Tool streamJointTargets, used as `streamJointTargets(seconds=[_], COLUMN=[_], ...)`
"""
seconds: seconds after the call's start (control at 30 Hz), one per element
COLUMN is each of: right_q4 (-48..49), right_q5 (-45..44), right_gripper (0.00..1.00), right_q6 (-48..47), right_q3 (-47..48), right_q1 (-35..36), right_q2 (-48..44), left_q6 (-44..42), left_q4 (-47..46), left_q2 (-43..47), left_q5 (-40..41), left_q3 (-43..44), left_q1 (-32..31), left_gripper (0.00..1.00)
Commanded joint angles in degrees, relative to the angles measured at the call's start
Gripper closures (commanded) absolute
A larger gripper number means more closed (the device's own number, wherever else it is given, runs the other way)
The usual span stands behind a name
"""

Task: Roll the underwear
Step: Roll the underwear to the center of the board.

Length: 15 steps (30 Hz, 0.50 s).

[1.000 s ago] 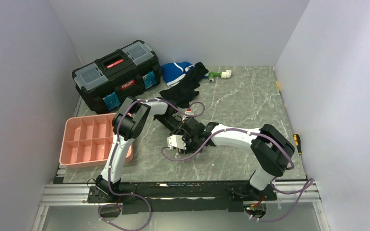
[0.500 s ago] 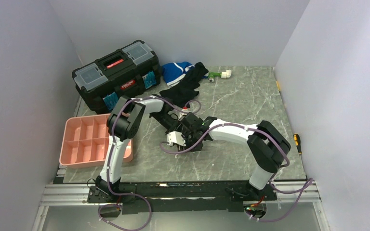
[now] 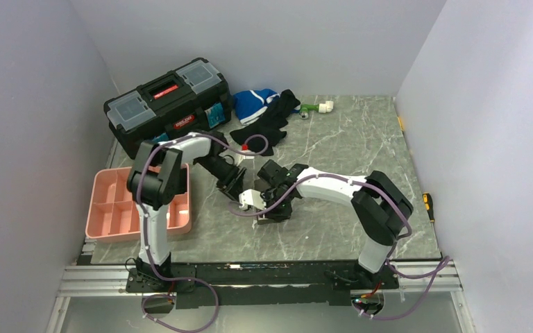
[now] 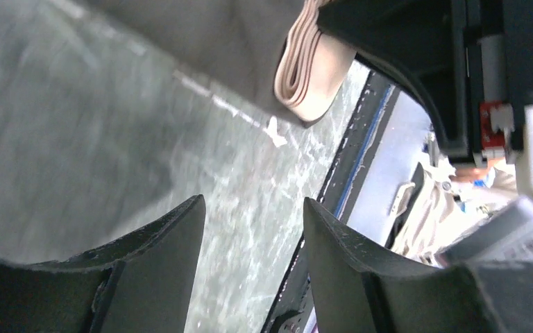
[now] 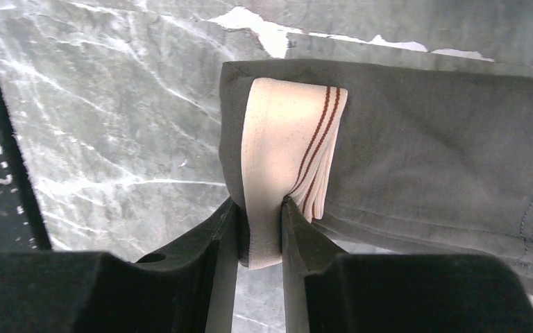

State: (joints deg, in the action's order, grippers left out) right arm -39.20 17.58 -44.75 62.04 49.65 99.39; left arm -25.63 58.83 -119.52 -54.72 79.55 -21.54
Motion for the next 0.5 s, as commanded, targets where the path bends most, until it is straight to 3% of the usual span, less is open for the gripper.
streamJointTargets(seconds=[0.0, 0.23, 0.47], right_q4=[-10.7, -18.2, -30.6], right_q5=[5.8, 13.0, 21.5], right_gripper=[0.94, 0.94, 0.93], right_q6=[1.1, -1.8, -8.6], right_q3=[2.5, 10.9, 25.2], right_q1=[0.0, -4.2, -9.1], right_q2=[3.4, 8.6, 19.9], left_q6=[2.2, 4.3, 5.5], left_q4=[-2.6, -4.2, -6.2], left_q2=[10.0, 24.0, 35.7], left_q5=[6.3, 9.8, 13.4], left_q3=[-4.1, -11.0, -15.4], left_q1=[4.1, 11.1, 15.4], left_gripper=[0.41, 0.41, 0.41])
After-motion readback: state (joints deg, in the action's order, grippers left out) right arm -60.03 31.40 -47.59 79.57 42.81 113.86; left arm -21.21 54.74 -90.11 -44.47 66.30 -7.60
